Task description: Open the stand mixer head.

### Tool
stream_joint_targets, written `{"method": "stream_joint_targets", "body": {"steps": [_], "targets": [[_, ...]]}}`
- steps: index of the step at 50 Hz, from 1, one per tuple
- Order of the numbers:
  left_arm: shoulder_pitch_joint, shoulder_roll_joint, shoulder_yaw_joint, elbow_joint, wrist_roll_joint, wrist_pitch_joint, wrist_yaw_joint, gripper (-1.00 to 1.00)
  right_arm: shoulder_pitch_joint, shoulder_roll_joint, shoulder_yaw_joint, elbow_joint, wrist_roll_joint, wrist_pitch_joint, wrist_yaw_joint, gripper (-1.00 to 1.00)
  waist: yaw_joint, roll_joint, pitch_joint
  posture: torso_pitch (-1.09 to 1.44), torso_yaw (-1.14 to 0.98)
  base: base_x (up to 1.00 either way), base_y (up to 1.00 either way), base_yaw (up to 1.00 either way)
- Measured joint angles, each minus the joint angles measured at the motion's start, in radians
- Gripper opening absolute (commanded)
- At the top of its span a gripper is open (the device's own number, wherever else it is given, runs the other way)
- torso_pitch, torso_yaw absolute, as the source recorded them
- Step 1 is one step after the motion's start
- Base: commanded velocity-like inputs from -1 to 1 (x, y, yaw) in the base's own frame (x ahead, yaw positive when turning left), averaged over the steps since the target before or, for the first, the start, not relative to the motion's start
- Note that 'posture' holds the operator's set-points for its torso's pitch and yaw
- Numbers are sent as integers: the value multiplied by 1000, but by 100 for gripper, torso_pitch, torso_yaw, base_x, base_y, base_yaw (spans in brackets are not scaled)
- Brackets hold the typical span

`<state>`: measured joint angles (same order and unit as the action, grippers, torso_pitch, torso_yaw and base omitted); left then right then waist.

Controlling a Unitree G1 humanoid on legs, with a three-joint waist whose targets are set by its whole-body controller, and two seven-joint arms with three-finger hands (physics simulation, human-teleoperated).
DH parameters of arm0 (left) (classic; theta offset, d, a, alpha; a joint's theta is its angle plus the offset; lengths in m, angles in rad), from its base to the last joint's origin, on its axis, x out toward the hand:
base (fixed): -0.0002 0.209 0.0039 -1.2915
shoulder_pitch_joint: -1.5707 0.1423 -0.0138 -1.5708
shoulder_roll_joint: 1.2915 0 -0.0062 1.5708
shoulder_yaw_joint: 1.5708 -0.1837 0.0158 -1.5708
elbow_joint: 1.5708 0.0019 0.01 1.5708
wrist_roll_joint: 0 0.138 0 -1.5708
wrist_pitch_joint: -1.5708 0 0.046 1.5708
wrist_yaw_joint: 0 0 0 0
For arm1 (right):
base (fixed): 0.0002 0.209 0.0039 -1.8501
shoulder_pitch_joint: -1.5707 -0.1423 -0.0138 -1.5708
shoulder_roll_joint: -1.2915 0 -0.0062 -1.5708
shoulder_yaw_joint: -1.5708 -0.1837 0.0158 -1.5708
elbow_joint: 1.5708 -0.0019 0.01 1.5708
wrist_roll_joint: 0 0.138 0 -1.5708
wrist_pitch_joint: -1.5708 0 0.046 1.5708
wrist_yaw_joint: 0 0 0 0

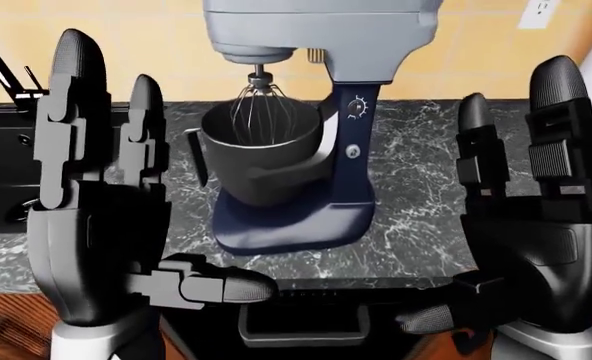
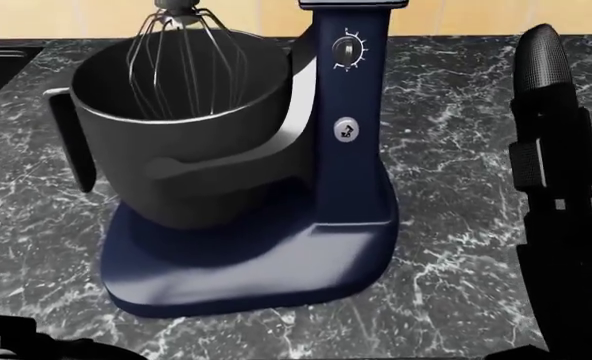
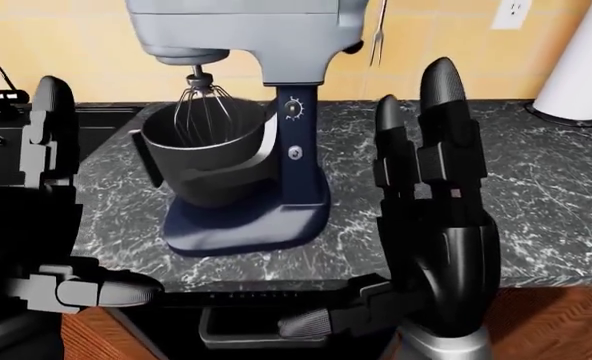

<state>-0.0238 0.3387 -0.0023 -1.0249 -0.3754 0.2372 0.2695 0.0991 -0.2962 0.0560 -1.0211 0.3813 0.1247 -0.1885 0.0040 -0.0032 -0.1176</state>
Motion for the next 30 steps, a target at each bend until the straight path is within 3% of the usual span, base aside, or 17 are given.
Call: {"method": "stream_joint_targets", "body": {"steps": [9,16,23,30], "targets": [[1,-7,1,-4,7,1,-7,100,2,-4,4,-4,1,-4,-3,100,3,1,-96,-30,0,0,0,0],[-1,-6,4,-7,1,1,-3,100,7,-10,11,-6,3,-11,-4,100,7,0,-146,-37,0,0,0,0],[-7,-11,17,-9,-8,4,9,100,14,-11,18,-9,28,9,1,100,9,-1,-163,-37,0,0,0,0],[-10,-19,15,-8,-5,12,7,100,-53,-153,-12,-7,282,73,-148,100,10,-3,-163,-37,0,0,0,0]]}}
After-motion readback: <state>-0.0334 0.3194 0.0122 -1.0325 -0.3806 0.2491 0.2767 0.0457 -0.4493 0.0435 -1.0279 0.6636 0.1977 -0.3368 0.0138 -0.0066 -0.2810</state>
